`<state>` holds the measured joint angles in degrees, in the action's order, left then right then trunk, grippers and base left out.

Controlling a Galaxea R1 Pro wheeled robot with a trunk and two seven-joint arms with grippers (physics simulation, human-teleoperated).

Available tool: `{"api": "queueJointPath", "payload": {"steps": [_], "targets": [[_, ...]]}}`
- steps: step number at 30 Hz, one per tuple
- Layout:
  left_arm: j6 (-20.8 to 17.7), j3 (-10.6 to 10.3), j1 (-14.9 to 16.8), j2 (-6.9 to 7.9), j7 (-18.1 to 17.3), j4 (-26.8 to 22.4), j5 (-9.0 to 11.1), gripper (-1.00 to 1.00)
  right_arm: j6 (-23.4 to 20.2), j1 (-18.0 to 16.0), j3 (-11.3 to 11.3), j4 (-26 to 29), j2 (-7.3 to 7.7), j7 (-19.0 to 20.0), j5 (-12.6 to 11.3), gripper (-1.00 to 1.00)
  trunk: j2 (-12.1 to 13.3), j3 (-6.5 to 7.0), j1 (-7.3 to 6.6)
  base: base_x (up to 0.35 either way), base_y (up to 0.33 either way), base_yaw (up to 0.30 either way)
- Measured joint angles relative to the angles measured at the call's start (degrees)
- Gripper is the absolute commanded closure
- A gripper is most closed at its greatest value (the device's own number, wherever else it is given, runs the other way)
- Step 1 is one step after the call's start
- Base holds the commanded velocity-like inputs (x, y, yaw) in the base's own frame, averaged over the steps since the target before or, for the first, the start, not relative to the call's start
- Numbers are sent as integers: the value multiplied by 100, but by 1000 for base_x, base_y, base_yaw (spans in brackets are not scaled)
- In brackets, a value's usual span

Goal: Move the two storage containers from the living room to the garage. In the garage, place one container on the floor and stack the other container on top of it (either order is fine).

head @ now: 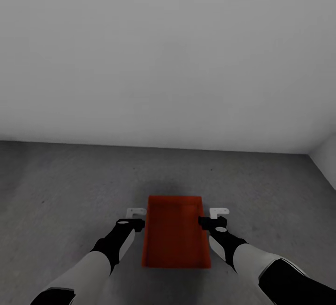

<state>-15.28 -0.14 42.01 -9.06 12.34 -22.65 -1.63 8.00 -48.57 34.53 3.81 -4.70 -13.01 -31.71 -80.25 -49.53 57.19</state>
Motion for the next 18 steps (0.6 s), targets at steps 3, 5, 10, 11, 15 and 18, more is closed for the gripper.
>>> {"api": "queueJointPath", "payload": {"steps": [3, 5, 10, 11, 15, 18], "targets": [[0, -1, 0, 1, -1, -4, 2, -100, 0, 0, 3, 0, 0, 0, 0, -100, 0, 27, 0, 0, 0, 0], [0, 0, 0, 1, -1, -7, 2, -100, 0, 0, 4, 0, -2, 0, 0, -100, 0, 45, 0, 0, 0, 0], [-1, 1, 0, 1, 3, -9, 3, -100, 0, 0, 3, 0, -3, 0, 0, -100, 0, 90, 0, 0, 0, 0], [-1, 3, 0, 2, 4, -9, 3, -100, 0, 0, 2, 0, -3, 0, 0, -100, 0, 99, 0, 0, 0, 0], [-1, 1, 0, 2, 6, -10, 3, -100, 0, 0, 2, 0, -3, 0, 0, -100, 0, 135, 0, 0, 0, 0], [-1, 4, 0, 2, 5, -10, 3, -100, 0, 0, -1, 0, -3, 0, 0, -100, 0, 162, 0, 0, 0, 0]]}}
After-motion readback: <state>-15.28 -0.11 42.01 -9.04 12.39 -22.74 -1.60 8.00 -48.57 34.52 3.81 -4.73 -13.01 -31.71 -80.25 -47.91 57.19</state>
